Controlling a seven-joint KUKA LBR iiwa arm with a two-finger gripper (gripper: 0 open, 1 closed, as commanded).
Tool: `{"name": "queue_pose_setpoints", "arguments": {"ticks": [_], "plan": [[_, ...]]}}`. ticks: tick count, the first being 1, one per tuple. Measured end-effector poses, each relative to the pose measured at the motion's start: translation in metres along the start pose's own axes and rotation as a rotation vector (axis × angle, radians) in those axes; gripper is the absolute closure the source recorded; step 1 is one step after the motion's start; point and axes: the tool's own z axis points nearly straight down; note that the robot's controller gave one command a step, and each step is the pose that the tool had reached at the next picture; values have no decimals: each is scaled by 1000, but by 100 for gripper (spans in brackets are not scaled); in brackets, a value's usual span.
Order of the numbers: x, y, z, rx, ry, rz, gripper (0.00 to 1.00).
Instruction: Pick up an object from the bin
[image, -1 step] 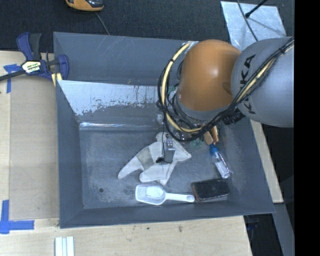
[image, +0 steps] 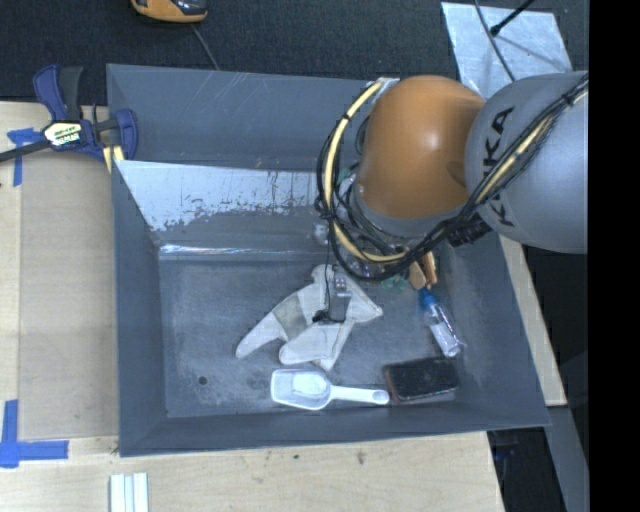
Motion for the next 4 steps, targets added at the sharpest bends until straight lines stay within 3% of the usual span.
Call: {"name": "queue_pose_setpoints", "arguments": {"ticks": [1, 2, 3, 4], "plan": [[-4, -1, 54, 0, -6, -30, 0], [-11, -6, 96, 1, 2, -201, 0], [-17, -21, 132, 0, -2, -50, 100], [-17, -21, 132, 0, -2, -49, 100]]}}
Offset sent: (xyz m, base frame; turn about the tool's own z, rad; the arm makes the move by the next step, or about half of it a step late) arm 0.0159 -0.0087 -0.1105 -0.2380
